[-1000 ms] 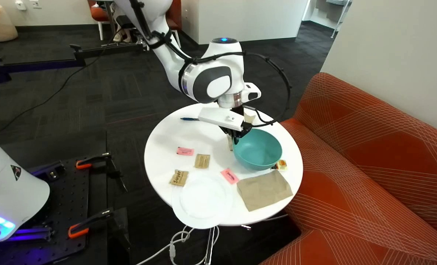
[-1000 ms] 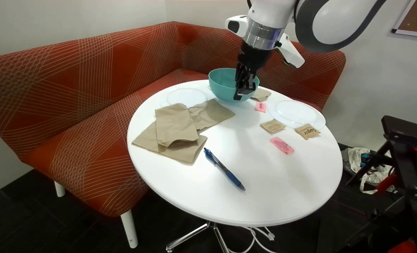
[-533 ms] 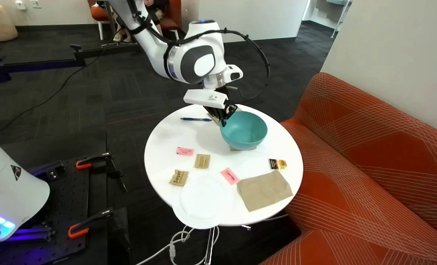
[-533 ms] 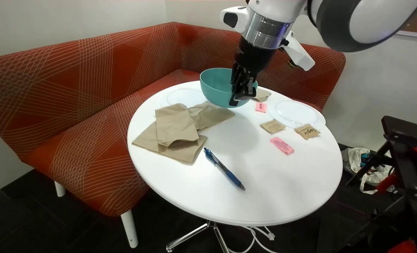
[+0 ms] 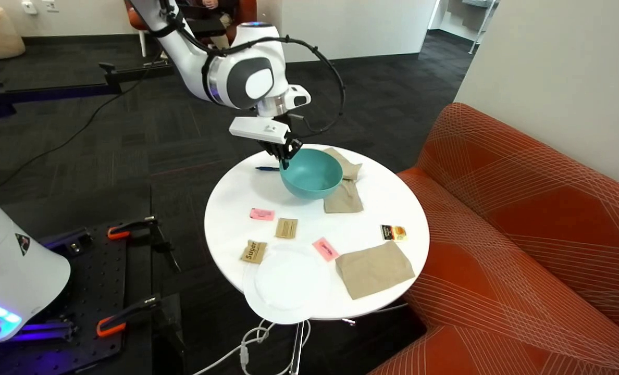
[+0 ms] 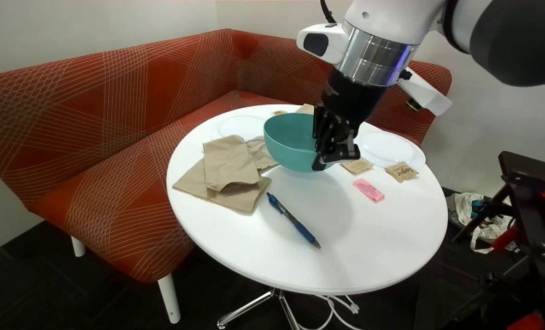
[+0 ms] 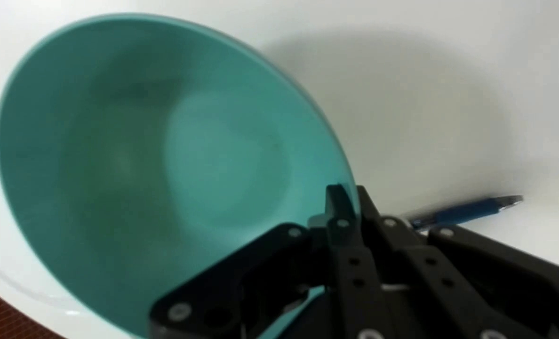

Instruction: Move the blue bowl to the left

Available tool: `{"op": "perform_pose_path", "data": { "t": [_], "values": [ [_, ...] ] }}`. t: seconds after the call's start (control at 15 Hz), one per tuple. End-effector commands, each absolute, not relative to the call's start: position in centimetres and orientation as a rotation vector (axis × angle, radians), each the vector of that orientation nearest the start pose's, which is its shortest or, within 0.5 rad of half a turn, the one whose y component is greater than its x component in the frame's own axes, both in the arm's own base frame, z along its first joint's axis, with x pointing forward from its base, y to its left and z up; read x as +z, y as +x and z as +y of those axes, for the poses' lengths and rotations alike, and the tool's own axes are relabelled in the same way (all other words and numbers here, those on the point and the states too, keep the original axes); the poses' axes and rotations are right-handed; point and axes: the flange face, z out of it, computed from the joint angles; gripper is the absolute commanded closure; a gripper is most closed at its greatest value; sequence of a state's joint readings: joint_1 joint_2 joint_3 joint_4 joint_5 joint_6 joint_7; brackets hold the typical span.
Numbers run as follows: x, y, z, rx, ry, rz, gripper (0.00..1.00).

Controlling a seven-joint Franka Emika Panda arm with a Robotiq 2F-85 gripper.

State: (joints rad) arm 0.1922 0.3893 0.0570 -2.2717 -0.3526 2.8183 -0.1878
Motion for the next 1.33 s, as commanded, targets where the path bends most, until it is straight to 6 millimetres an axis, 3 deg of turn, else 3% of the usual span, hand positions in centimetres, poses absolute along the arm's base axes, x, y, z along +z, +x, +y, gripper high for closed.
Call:
{"op": "perform_pose_path", "data": {
  "t": [0.0, 0.67, 0.73, 0.87, 1.27],
  "values": [
    [20.6, 50.2, 16.1, -0.205, -3.0, -1.177, 0.99],
    [19.0, 47.6, 15.7, -0.136, -3.001, -1.091, 0.99],
    [19.0, 47.5, 15.7, -0.131, -3.005, -1.096, 0.7],
    [19.2, 47.4, 15.6, -0.135, -3.005, -1.098, 0.62],
    [20.9, 47.2, 15.0, -0.183, -3.021, -1.079, 0.18]
  ]
}}
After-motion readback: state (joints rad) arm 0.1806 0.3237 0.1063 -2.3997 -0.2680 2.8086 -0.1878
